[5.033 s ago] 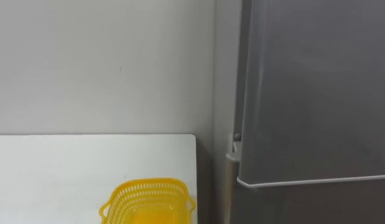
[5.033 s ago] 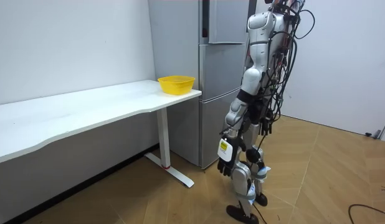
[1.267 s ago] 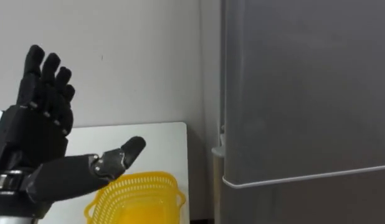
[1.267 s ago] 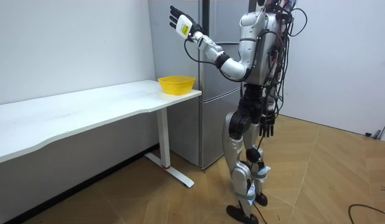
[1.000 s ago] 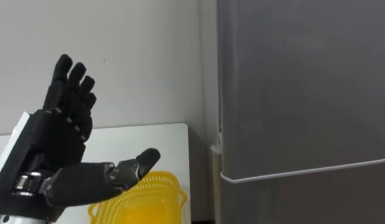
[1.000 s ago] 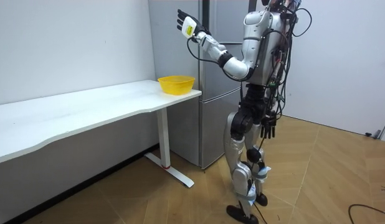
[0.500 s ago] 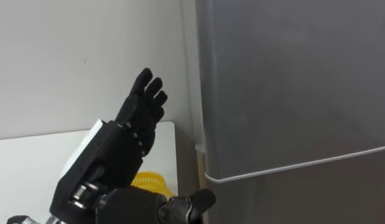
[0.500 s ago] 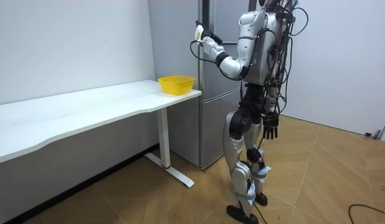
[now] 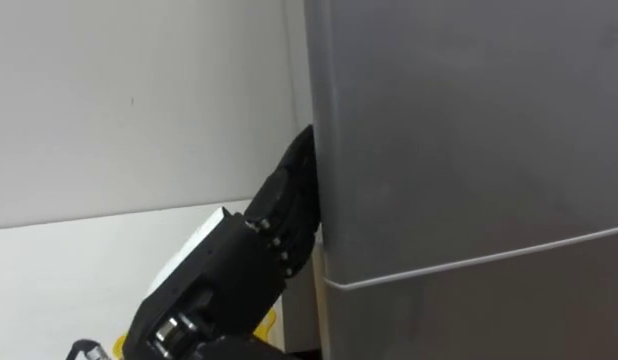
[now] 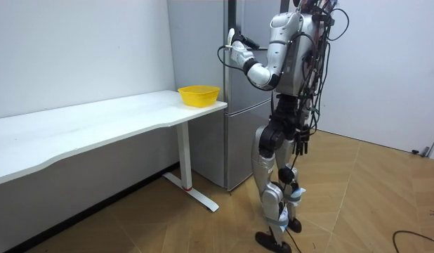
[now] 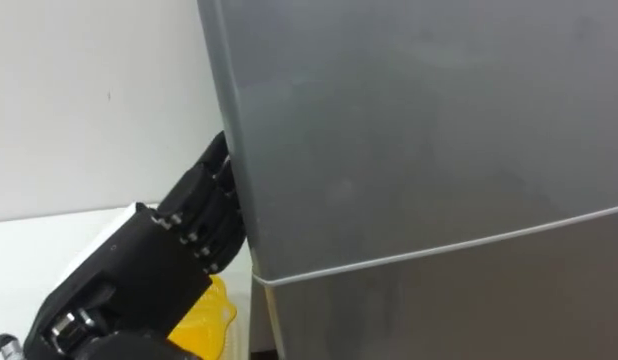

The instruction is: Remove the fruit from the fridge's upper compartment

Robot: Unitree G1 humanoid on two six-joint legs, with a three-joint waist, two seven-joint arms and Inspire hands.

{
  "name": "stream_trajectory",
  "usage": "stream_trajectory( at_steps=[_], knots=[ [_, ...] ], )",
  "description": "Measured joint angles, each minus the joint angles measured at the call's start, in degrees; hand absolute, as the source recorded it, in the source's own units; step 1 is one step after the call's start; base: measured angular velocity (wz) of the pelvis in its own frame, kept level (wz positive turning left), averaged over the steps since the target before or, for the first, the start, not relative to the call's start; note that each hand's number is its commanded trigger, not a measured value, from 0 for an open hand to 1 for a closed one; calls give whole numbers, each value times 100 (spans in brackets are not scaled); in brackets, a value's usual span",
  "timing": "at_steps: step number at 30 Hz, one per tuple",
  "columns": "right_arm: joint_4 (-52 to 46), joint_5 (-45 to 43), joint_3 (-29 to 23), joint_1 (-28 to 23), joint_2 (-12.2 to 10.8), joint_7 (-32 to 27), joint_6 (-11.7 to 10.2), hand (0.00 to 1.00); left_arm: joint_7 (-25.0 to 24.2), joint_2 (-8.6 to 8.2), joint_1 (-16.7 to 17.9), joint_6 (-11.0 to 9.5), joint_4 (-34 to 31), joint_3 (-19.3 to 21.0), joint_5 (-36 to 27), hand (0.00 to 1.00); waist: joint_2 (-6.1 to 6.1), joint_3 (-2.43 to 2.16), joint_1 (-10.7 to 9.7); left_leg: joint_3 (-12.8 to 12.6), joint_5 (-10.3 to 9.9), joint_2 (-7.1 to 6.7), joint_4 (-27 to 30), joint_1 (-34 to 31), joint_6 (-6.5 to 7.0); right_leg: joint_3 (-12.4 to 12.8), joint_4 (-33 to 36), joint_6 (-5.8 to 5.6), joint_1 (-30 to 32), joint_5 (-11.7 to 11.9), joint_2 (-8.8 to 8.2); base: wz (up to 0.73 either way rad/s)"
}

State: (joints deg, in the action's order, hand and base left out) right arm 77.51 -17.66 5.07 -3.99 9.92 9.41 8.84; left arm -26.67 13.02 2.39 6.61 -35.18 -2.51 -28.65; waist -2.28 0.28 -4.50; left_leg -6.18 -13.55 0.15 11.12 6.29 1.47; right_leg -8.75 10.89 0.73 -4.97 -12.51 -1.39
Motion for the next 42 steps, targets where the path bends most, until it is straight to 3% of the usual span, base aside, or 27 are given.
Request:
stream_trajectory(
  at_steps=[13, 21, 22, 23, 25, 26, 27, 28, 31, 42],
  knots=[
    [6, -83, 41, 60, 66, -9, -75, 0, 4, 179, 1, -15, 43, -107, -553, 0, -14, -7, -3, -8, 0, -1, -27, 2, 0, -41, -13, -11, -71, 34, -4, 1],
    [33, -122, 37, 65, 105, 8, -129, 0, -60, 158, 1, -27, 162, -176, -878, 0, -45, 17, -38, 6, 0, -5, -26, 27, 0, -82, -22, -13, -77, 34, -13, 2],
    [40, -124, 37, 66, 107, 19, -125, 0, -68, 160, 1, -26, 183, -188, -958, 83, -37, 21, -44, 3, 0, -8, -26, 23, 0, -71, -28, -14, -76, 34, -13, 0],
    [41, -130, 35, 67, 109, 53, -124, 0, -74, 160, 1, -26, 193, -198, -1002, 100, -49, 13, -48, -1, 0, -10, -26, 18, 0, -61, -32, -15, -70, 33, -13, 0],
    [63, -133, 35, 76, 110, 98, -125, 0, -104, 160, 1, -27, 211, -208, -1015, 100, -33, 18, -49, -4, 0, -11, -26, 23, 0, -55, -30, -17, -71, 34, -14, 0],
    [67, -133, 35, 80, 111, 128, -125, 0, -105, 162, 1, -27, 220, -213, -1055, 71, -25, 18, -48, -5, 0, -12, -25, 24, 1, -54, -28, -18, -72, 34, -15, 0],
    [68, -132, 36, 80, 111, 135, -125, 0, -105, 165, 1, -27, 233, -212, -1092, 25, -25, 17, -47, -5, 0, -12, -25, 24, 0, -54, -28, -19, -71, 35, -15, 0],
    [67, -134, 35, 79, 111, 141, -125, 0, -104, 160, 1, -29, 272, -190, -1162, 0, -29, 12, -45, -5, 0, -13, -25, 23, 1, -54, -27, -20, -71, 36, -15, 0],
    [67, -169, 36, 86, 111, 173, -122, 0, -104, 169, 1, -32, 342, -75, -1214, 0, -2, 3, -40, -5, 0, -13, -25, 10, 1, -60, -31, -21, -67, 36, -15, 0],
    [65, -238, 30, 98, 112, 201, -123, 0, -308, 189, 1, -42, 345, -321, -1456, 0, 61, -8, -77, -11, 0, -13, -18, 8, 1, -62, -31, -22, -72, 37, -19, 0]
  ],
)
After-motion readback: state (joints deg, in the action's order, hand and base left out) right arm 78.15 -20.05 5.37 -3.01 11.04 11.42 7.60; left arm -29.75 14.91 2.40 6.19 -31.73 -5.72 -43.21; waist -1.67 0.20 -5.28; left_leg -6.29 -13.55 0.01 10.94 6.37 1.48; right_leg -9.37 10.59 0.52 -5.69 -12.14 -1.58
